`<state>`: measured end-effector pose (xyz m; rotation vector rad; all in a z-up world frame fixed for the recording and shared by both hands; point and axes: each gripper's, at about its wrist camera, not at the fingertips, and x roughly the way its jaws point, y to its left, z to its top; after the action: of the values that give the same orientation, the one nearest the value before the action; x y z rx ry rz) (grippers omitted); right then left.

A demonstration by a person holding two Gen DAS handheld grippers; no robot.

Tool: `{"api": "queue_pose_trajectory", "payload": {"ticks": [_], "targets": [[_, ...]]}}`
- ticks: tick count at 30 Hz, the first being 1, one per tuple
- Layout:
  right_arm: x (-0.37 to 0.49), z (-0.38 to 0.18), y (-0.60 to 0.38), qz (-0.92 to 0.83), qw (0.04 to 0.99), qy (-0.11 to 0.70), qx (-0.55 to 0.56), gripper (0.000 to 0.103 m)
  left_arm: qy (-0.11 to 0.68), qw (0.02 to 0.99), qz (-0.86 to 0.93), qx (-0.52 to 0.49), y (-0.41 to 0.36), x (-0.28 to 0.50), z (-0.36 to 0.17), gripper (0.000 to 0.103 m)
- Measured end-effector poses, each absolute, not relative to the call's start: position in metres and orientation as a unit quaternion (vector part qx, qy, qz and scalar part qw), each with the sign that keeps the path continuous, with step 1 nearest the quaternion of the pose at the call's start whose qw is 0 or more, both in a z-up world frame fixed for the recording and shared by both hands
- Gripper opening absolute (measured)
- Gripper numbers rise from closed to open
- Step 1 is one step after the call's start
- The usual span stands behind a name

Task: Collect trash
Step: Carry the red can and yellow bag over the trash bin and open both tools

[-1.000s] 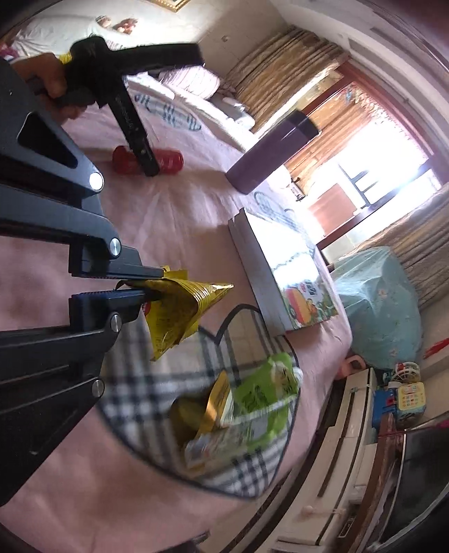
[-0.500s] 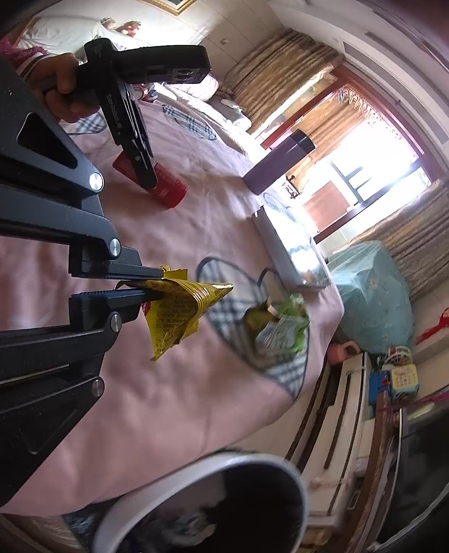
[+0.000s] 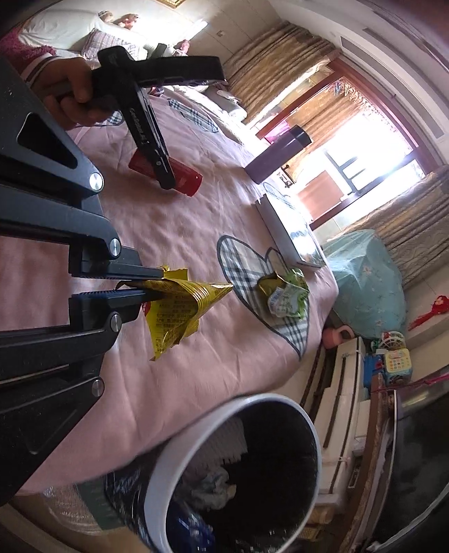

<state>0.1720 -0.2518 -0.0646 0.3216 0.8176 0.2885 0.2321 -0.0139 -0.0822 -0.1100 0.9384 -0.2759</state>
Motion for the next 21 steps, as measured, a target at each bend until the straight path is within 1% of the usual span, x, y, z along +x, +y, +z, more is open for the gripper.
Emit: {"api": "queue_pose_trajectory", "payload": {"ticks": [12,21], "targets": [[0.141,-0.039,-0.296,0.098,0.915,0.36,0.154,0.005,0.428,0.882,-0.196,-0.002,-0.099,0.201,-0.05,0.03],[0.126,-0.026,-0.335,0.068,0.922,0.343,0.165,0.005,0.418,0.878,-0.232,0.029,-0.159,0.19,-0.038,0.03]]}}
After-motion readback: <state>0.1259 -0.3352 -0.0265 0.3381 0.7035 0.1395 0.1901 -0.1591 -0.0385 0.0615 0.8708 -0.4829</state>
